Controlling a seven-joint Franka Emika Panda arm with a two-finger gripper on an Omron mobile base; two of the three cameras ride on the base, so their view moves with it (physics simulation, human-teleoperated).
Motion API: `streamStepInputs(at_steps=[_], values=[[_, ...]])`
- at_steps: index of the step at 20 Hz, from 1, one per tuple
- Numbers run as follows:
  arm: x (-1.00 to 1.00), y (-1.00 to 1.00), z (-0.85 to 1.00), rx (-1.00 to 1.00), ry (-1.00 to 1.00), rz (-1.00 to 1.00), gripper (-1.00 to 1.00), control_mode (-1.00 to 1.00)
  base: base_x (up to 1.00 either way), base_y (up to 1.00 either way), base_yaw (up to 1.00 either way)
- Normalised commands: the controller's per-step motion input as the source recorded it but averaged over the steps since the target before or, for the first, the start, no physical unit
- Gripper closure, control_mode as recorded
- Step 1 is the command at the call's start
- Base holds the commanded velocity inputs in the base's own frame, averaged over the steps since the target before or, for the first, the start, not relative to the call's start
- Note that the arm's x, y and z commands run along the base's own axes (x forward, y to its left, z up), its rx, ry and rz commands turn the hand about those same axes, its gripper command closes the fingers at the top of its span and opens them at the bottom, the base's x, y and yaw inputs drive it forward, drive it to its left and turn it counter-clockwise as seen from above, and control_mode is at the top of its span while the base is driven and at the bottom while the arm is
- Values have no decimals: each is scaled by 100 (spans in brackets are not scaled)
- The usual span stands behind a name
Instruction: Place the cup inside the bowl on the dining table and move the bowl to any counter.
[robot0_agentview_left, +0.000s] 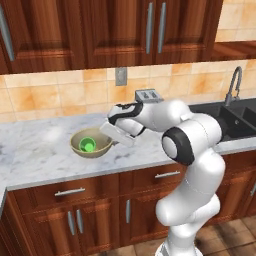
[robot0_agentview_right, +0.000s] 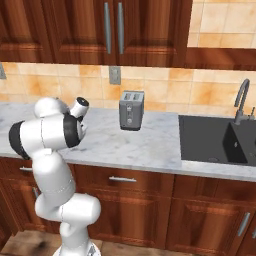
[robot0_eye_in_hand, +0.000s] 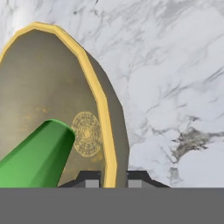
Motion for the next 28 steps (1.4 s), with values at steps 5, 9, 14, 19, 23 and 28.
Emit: streamStepInputs(at_steps=[5, 9, 14, 19, 23, 28], values=[[43, 0, -6, 1, 0, -1, 100, -100, 0, 0, 0], [43, 0, -3, 0, 0, 0, 100, -100, 0, 0, 0], [26, 0, -18, 0, 1, 0, 100, -100, 0, 0, 0], [17, 0, -24, 0, 0, 0, 100, -100, 0, 0, 0], [7, 0, -20, 0, 0, 0, 100, -100, 0, 0, 0], [-4, 4, 0, 0, 0, 0, 100, -100, 0, 0, 0]])
